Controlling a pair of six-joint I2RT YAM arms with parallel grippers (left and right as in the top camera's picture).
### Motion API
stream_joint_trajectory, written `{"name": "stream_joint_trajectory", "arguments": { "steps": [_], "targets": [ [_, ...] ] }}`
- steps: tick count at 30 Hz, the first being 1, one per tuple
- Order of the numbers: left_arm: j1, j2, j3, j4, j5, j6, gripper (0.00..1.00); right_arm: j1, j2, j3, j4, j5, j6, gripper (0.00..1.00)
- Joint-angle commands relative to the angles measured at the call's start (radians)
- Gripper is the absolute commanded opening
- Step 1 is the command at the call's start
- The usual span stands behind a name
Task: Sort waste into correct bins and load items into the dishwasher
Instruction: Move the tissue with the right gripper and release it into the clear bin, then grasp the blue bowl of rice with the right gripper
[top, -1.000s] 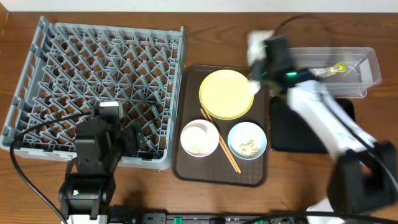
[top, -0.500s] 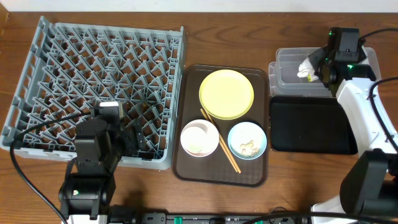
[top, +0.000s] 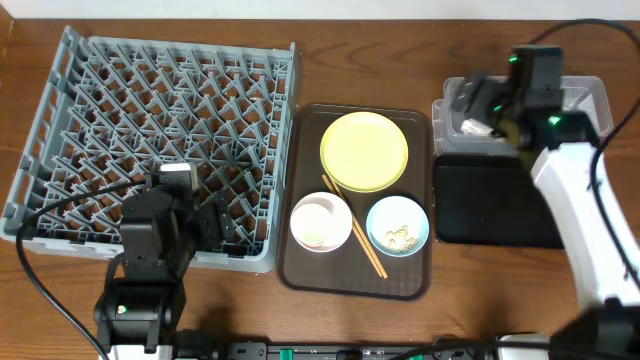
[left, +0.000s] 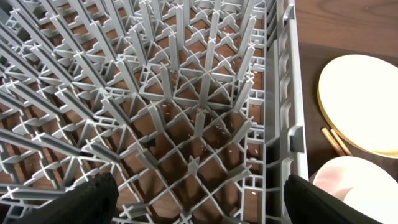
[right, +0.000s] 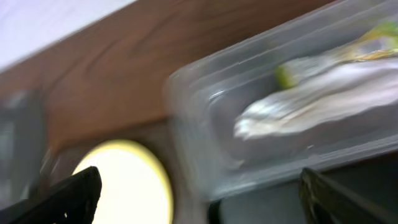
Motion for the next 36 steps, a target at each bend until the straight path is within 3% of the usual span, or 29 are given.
{"name": "stream_joint_trajectory", "arguments": {
  "steps": [1, 2, 7, 10, 14, 25, 36],
  "targets": [
    [0.005, -0.002, 0.026, -0.003, 0.002, -0.005, 0.88, 0.082, -0.039, 0.001, -0.043, -0.061, -0.110, 0.94],
    [0.005, -0.002, 0.026, -0.003, 0.002, -0.005, 0.88, 0.101, -0.040, 0.001, -0.062, -0.094, -0.110, 0.89],
    [0.005, -0.002, 0.026, -0.011, 0.002, -0.005, 0.88, 0.228, -0.015, 0.000, -0.248, -0.113, -0.118, 0.85],
    [0.005, -0.002, 0.025, -0.024, 0.002, -0.005, 0.88, 0.343, 0.033, -0.002, -0.373, -0.115, -0.196, 0.74],
    [0.005, -0.002, 0.025, -0.025, 0.002, -0.005, 0.88, 0.447, 0.087, -0.011, -0.408, -0.086, -0.196, 0.63],
    [0.005, -0.002, 0.025, -0.025, 0.002, -0.005, 0.88, 0.564, 0.175, -0.117, -0.341, -0.036, -0.081, 0.56],
    [0.005, -0.002, 0.025, -0.026, 0.002, -0.005, 0.88, 0.591, 0.175, -0.307, -0.097, -0.036, -0.079, 0.45]
  ]
}}
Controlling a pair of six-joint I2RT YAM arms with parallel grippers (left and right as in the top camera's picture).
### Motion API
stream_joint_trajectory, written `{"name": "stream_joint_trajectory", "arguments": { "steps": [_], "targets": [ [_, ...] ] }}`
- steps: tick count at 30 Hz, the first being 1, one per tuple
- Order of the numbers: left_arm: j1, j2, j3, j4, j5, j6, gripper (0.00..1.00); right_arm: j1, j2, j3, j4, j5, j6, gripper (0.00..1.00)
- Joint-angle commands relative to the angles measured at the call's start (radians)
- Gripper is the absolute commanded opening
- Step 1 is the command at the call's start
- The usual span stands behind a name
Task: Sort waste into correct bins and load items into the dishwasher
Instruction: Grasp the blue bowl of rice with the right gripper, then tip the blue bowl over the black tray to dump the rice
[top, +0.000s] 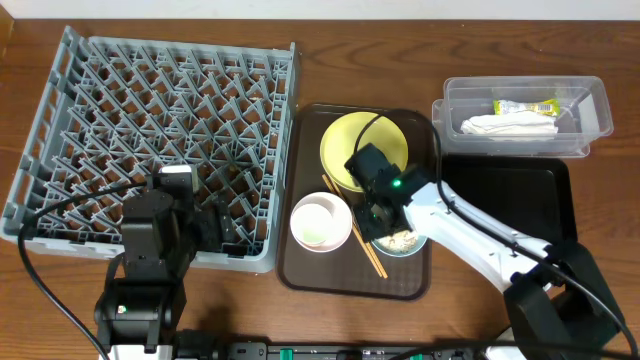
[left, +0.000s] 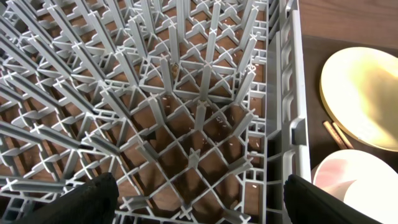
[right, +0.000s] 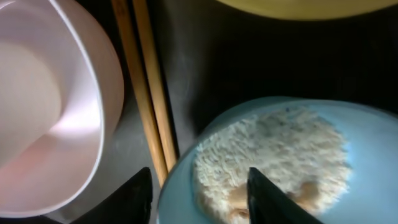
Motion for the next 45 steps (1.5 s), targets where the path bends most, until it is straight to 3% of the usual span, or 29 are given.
{"name": "stream_joint_trajectory", "arguments": {
  "steps": [1, 6, 11, 17, 20, 34, 37, 45],
  "targets": [
    [0.005, -0.002, 0.025, -0.001, 0.002, -0.005, 0.88, 0.030, 0.005, -0.050, 0.048, 0.010, 0.010, 0.45],
    [0.005, -0.002, 0.025, -0.001, 0.002, -0.005, 0.88, 0.058, 0.005, -0.071, 0.094, 0.071, 0.010, 0.36],
    [0.004, -0.002, 0.025, -0.001, 0.002, -0.005, 0.88, 0.070, 0.005, -0.071, 0.103, 0.155, 0.011, 0.16],
    [0.005, -0.002, 0.025, -0.001, 0.002, -0.005, 0.88, 0.071, 0.005, -0.071, 0.111, 0.210, 0.017, 0.12],
    [0.005, -0.002, 0.025, -0.001, 0.002, -0.005, 0.88, 0.071, 0.005, -0.071, 0.114, 0.213, 0.017, 0.01],
    [0.005, -0.002, 0.025, -0.001, 0.002, -0.005, 0.88, 0.010, -0.111, 0.076, 0.077, 0.177, 0.048, 0.01],
    [0.005, -0.002, 0.025, 0.000, 0.002, -0.005, 0.88, -0.046, -0.173, 0.085, 0.077, 0.169, 0.092, 0.01],
    [0.004, -0.002, 0.025, 0.000, 0.002, -0.005, 0.88, -0.344, -0.251, 0.078, 0.056, -0.160, 0.103, 0.01]
  ]
}}
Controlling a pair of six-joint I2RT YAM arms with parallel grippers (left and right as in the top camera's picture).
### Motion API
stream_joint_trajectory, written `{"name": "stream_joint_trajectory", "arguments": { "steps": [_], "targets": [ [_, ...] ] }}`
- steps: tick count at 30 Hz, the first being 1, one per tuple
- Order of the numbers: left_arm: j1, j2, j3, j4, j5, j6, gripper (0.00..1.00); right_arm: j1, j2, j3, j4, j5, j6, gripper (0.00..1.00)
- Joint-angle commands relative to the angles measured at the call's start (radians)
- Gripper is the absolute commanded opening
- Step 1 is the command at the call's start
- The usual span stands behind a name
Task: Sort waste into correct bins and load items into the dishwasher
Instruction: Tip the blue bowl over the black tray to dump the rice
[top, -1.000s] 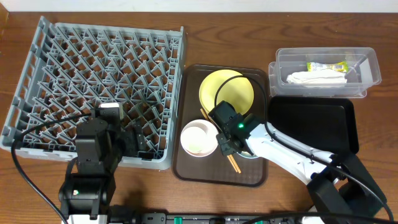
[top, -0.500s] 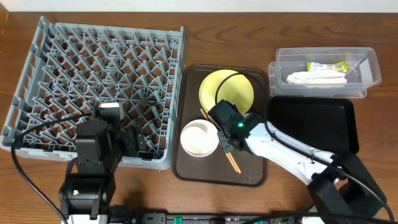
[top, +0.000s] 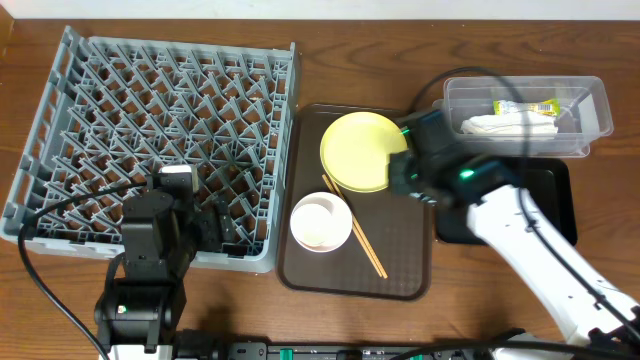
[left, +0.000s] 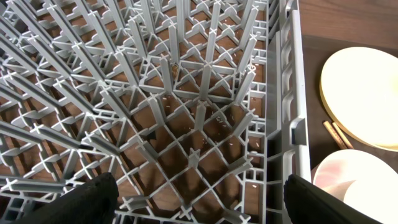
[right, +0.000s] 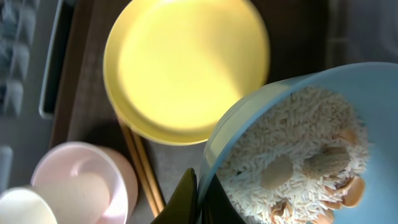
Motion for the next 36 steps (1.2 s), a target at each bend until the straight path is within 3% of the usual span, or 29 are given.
{"name": "stream_joint_trajectory", "arguments": {
  "steps": [1, 10, 21, 36],
  "targets": [
    [0.005, -0.002, 0.025, 0.000, 0.002, -0.005, 0.89, -0.131, -0.007, 0.009, -0.022, -0.206, 0.018, 0.01],
    [0.005, -0.002, 0.025, -0.001, 0.002, -0.005, 0.88, -0.417, -0.003, -0.100, 0.005, -0.513, -0.055, 0.01],
    [0.005, -0.002, 0.025, 0.000, 0.002, -0.005, 0.88, -0.732, 0.006, -0.335, 0.243, -0.994, -0.068, 0.01],
    [0.005, -0.002, 0.025, 0.000, 0.002, -0.005, 0.88, -0.929, 0.097, -0.363, 0.317, -1.286, -0.003, 0.01]
  ]
}}
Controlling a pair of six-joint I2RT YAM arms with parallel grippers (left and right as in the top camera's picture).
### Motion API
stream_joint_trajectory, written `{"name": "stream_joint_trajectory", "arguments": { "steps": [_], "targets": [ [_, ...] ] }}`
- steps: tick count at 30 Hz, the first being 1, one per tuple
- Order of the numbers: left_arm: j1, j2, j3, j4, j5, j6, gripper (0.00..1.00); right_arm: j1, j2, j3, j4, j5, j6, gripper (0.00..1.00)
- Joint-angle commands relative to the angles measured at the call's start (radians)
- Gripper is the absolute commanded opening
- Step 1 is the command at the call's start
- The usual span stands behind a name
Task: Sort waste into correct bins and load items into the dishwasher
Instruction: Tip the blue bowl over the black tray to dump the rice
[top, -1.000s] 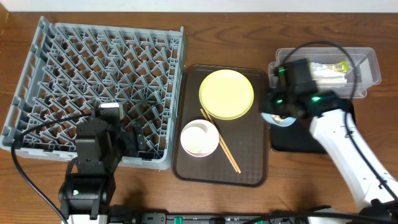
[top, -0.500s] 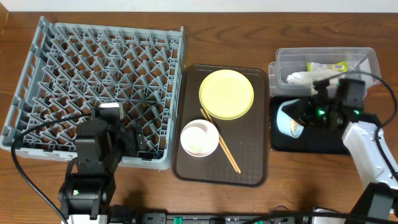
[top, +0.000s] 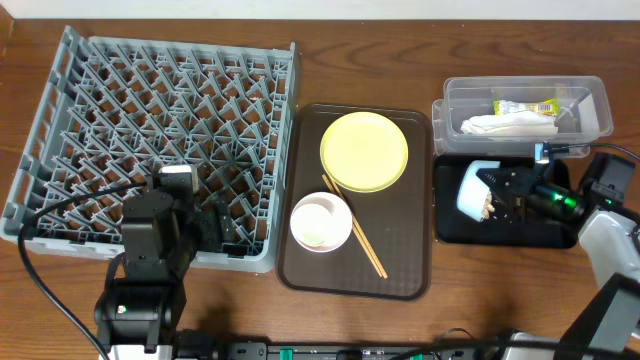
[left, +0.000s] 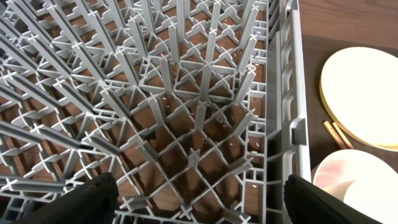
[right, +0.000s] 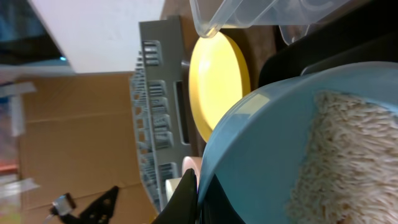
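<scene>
My right gripper (top: 493, 196) is shut on the rim of a blue bowl (top: 474, 190) of rice and scraps. The bowl is tipped on its side over the black bin (top: 500, 228). In the right wrist view the blue bowl (right: 292, 149) fills the frame, with the rice (right: 354, 162) still inside, and the right gripper (right: 200, 190) pinches its rim. A yellow plate (top: 364, 150), a pink bowl (top: 320, 222) and chopsticks (top: 356, 242) lie on the brown tray (top: 405, 275). My left gripper (left: 199, 202) hangs open over the near right corner of the grey dish rack (top: 150, 120).
A clear bin (top: 585, 125) holding wrappers stands behind the black bin at the back right. The rack's right wall (left: 287, 93) lies close to the tray's left edge. The yellow plate (left: 364, 93) and pink bowl (left: 348, 186) show at the right of the left wrist view.
My right gripper has moved the blue bowl from above the tray's right edge to over the black bin, and the bowl is now tipped on its side. The left arm has not moved.
My right gripper was open at the clear bin, where wrappers lay. Then it was open down at the blue bowl on the tray. Then it held the bowl level, lifted beside the yellow plate. Now the bowl is tipped over the black bin.
</scene>
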Motion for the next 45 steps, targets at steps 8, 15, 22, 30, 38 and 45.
{"name": "stream_joint_trajectory", "arguments": {
  "steps": [8, 15, 22, 30, 38, 45],
  "targets": [
    [0.004, -0.002, 0.025, 0.000, 0.002, -0.005, 0.88, -0.077, 0.198, -0.001, 0.108, -0.334, 0.063, 0.01],
    [0.004, -0.002, 0.025, 0.000, 0.002, -0.005, 0.88, -0.167, 0.279, -0.001, 0.137, -0.399, 0.074, 0.01],
    [0.004, -0.002, 0.025, 0.000, 0.002, -0.005, 0.88, -0.286, 0.278, 0.000, 0.242, -0.399, 0.171, 0.01],
    [0.004, -0.002, 0.025, 0.000, 0.002, -0.005, 0.88, -0.293, 0.278, 0.000, 0.364, -0.399, 0.289, 0.01],
    [0.004, -0.002, 0.025, 0.000, 0.002, -0.005, 0.88, -0.153, 0.278, 0.000, 0.365, -0.340, 0.241, 0.01],
    [0.004, -0.002, 0.025, 0.000, 0.002, -0.005, 0.88, -0.043, 0.255, 0.001, 0.363, -0.330, 0.253, 0.01]
  ]
}}
